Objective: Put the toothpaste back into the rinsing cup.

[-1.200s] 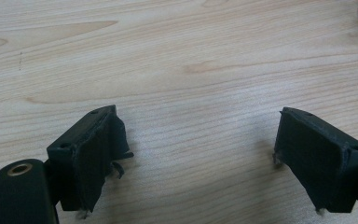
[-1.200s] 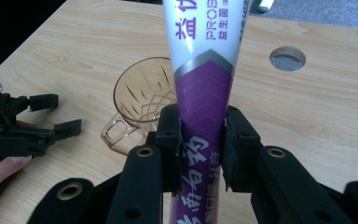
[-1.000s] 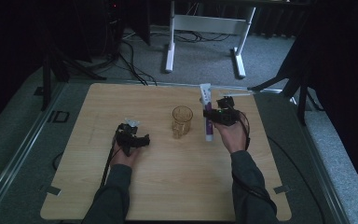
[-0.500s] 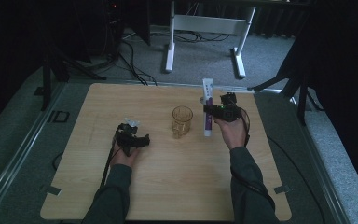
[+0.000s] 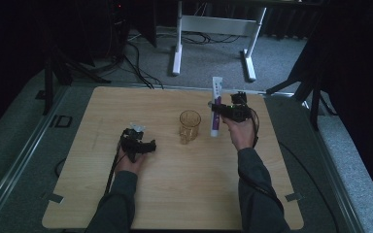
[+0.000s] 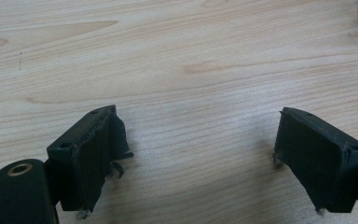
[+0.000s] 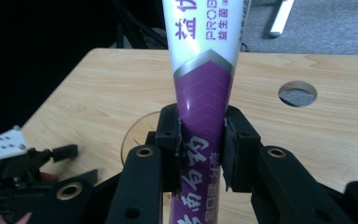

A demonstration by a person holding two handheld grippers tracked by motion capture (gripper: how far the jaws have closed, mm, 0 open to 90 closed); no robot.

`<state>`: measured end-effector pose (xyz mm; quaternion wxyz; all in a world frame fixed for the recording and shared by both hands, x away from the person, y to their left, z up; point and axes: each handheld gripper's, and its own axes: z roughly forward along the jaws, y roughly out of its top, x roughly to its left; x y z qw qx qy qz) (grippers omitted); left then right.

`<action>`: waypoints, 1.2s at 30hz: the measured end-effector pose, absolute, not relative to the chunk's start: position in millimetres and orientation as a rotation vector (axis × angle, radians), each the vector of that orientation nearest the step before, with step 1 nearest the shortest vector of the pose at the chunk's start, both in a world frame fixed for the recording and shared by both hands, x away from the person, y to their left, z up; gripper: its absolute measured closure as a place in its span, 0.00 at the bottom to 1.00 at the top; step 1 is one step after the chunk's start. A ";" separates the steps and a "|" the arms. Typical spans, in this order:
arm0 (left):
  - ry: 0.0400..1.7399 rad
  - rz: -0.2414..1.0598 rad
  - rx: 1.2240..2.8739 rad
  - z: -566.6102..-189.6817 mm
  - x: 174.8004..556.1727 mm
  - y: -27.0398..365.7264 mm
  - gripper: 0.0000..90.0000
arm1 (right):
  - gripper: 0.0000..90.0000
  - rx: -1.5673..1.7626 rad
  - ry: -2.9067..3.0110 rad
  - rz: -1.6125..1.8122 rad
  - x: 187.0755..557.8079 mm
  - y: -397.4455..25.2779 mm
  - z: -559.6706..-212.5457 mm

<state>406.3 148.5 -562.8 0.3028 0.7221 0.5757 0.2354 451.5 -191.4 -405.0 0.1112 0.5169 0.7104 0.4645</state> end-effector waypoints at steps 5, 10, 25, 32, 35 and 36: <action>1.526 0.624 1.914 -562.9 406.3 148.5 0.15 | 0.79 1.511 2.069 1.392 454.0 -190.5 -400.2; 1.526 0.624 1.914 -562.9 406.3 148.5 0.15 | 0.80 1.505 2.059 1.408 457.5 -189.9 -397.3; 1.526 0.624 1.914 -562.8 406.3 148.6 0.15 | 0.80 1.544 2.011 1.469 471.1 -191.7 -402.3; 1.527 0.624 1.914 -562.8 406.3 148.5 0.15 | 0.80 1.551 1.994 1.479 477.7 -192.9 -404.9; 1.526 0.624 1.915 -562.8 406.3 148.6 0.15 | 0.79 1.552 1.992 1.481 479.0 -192.3 -405.7; 1.527 0.623 1.914 -562.8 406.2 148.5 0.15 | 0.79 1.551 1.992 1.483 479.6 -191.0 -406.3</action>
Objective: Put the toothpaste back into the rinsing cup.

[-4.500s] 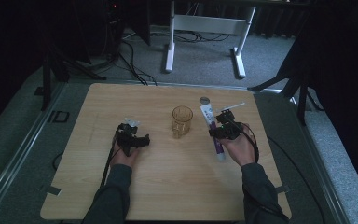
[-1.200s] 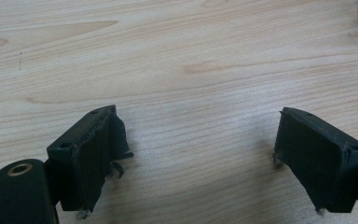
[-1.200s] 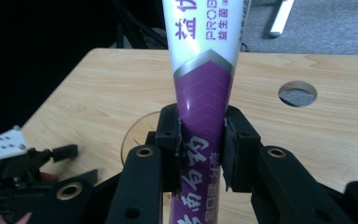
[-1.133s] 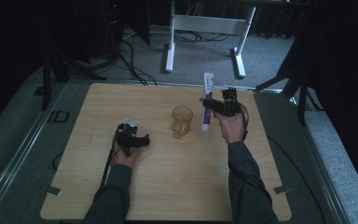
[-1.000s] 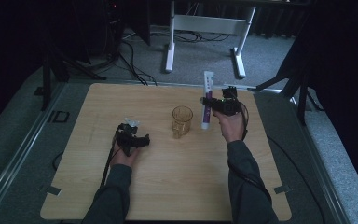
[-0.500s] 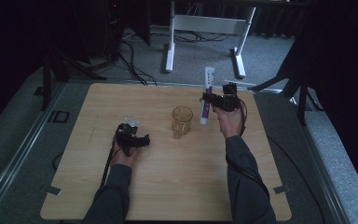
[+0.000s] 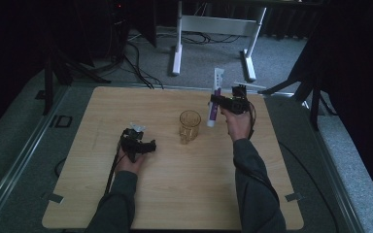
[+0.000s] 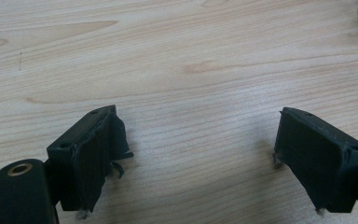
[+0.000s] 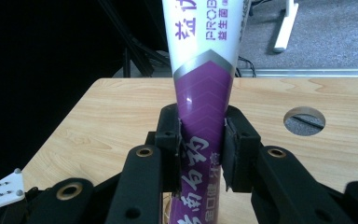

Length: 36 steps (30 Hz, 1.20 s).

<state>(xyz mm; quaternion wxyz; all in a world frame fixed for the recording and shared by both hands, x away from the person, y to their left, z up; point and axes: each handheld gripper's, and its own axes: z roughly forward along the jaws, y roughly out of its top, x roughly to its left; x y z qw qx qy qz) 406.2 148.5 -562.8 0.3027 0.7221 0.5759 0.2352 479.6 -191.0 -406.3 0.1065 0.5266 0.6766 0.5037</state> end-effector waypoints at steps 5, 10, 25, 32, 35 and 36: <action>1.526 0.624 1.915 -562.8 406.3 148.6 0.15 | 0.79 1.535 1.991 1.488 480.4 -187.2 -407.4; 1.526 0.624 1.914 -562.8 406.3 148.6 0.15 | 0.79 1.514 2.001 1.477 482.5 -177.8 -408.0; 1.526 0.624 1.914 -562.9 406.3 148.5 0.15 | 0.79 1.451 2.003 1.463 488.4 -147.3 -404.0; 1.527 0.624 1.913 -562.9 406.3 148.5 0.15 | 0.79 1.445 1.980 1.439 492.4 -140.0 -400.9; 1.526 0.624 1.913 -562.9 406.3 148.5 0.15 | 0.79 1.448 1.977 1.437 493.5 -138.8 -400.5; 1.526 0.624 1.913 -562.9 406.3 148.5 0.15 | 0.79 1.441 1.983 1.430 494.7 -137.0 -400.6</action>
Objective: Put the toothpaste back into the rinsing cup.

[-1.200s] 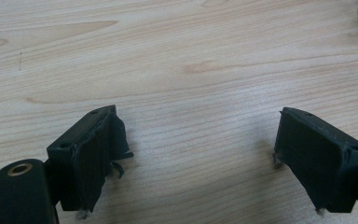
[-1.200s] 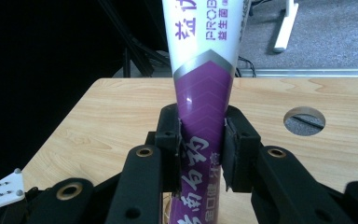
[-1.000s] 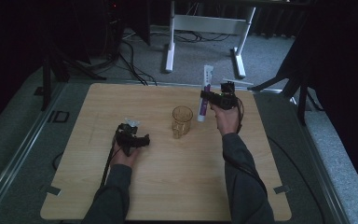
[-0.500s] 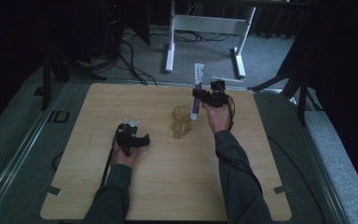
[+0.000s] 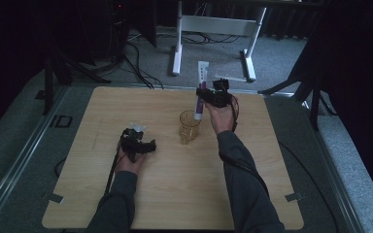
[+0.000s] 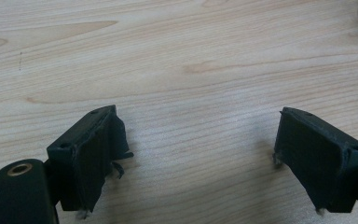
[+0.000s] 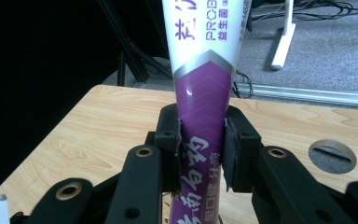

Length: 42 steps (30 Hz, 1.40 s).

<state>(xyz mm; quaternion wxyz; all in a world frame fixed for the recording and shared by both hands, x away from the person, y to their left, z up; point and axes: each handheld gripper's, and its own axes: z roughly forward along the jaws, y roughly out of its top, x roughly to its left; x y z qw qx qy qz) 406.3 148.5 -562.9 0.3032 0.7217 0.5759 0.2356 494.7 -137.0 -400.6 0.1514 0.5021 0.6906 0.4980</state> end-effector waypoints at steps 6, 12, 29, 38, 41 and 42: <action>1.526 0.624 1.913 -562.9 406.3 148.5 0.15 | 0.79 1.432 1.982 1.413 496.6 -133.0 -401.5; 1.527 0.623 1.912 -562.9 406.3 148.4 0.15 | 0.79 1.427 1.974 1.400 498.0 -127.8 -404.8; 1.527 0.624 1.911 -563.0 406.3 148.4 0.15 | 0.78 1.387 2.008 1.320 498.5 -118.0 -418.8; 1.527 0.624 1.912 -563.0 406.3 148.4 0.15 | 0.77 1.387 2.025 1.294 496.3 -118.4 -430.1; 1.528 0.623 1.911 -563.0 406.2 148.3 0.15 | 0.77 1.386 2.025 1.301 495.1 -119.5 -431.4; 1.527 0.624 1.912 -563.0 406.3 148.4 0.15 | 0.77 1.384 2.028 1.299 494.5 -119.6 -431.5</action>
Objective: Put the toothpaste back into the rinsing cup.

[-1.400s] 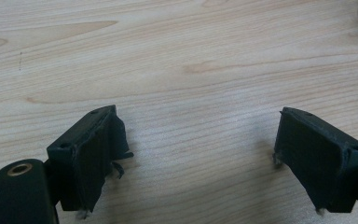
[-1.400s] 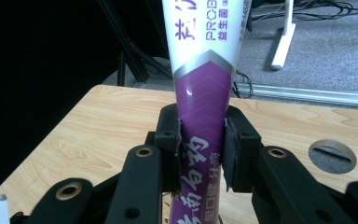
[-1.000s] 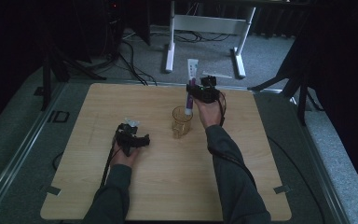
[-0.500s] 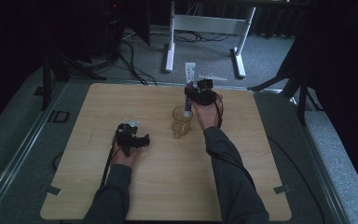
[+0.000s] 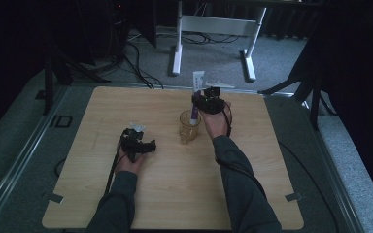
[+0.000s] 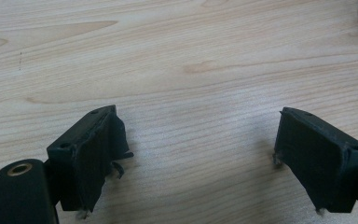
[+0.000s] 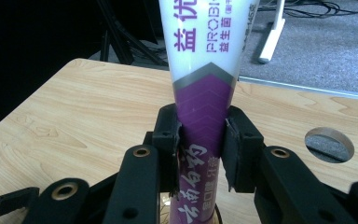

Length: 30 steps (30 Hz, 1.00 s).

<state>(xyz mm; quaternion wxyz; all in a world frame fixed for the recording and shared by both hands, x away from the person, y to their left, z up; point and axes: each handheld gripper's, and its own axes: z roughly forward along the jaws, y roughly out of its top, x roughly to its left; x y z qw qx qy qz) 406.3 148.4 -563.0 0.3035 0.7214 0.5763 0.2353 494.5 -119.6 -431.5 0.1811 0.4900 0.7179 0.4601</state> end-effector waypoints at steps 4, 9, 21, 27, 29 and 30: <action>1.527 0.624 1.912 -562.9 406.3 148.4 0.15 | 0.77 1.366 2.036 1.301 491.4 -118.2 -431.7; 1.527 0.624 1.910 -563.0 406.3 148.3 0.15 | 0.77 1.333 2.059 1.293 486.4 -114.7 -433.9; 1.526 0.625 1.913 -562.9 406.3 148.5 0.15 | 0.77 1.334 2.074 1.283 477.4 -116.7 -443.4; 1.526 0.625 1.912 -563.0 406.3 148.5 0.15 | 0.77 1.338 2.084 1.281 474.6 -119.3 -447.9; 1.527 0.624 1.911 -563.0 406.2 148.4 0.15 | 0.77 1.336 2.091 1.278 473.9 -119.9 -450.0; 1.527 0.624 1.912 -563.0 406.3 148.4 0.15 | 0.77 1.334 2.093 1.276 473.4 -119.9 -451.1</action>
